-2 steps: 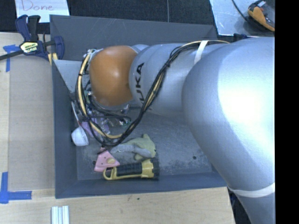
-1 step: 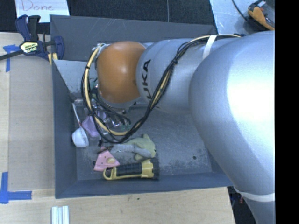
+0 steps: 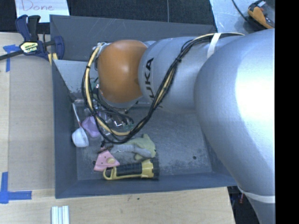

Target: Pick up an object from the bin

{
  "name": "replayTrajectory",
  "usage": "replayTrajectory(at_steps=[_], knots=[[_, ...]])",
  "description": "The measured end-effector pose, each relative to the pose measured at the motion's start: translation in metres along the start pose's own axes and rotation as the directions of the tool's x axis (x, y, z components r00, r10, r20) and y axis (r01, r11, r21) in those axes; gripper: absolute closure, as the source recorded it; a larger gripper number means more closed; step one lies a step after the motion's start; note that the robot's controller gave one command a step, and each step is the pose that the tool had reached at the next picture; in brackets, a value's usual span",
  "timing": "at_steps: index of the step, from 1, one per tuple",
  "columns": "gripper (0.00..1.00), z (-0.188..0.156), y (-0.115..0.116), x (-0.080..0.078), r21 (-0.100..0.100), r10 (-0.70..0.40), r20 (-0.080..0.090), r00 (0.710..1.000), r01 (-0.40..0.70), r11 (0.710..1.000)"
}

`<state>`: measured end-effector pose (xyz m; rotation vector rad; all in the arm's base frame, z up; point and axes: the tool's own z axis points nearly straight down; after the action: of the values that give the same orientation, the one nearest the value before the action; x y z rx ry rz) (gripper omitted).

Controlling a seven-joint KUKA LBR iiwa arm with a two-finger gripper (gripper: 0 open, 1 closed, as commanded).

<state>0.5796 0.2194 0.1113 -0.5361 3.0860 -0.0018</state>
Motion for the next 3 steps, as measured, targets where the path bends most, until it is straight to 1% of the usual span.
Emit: replayTrajectory(at_steps=[1, 2, 3], knots=[[0.00, -0.011, -0.009, 0.011, 0.002, -0.311, 0.009, 0.950, 0.311, 0.950], [0.00, 0.033, -0.002, 0.002, -0.003, 0.069, 0.008, 0.998, -0.069, 0.998], [0.00, 0.015, 0.003, 0.005, 0.003, -0.311, 0.013, 0.950, 0.311, 0.950]])
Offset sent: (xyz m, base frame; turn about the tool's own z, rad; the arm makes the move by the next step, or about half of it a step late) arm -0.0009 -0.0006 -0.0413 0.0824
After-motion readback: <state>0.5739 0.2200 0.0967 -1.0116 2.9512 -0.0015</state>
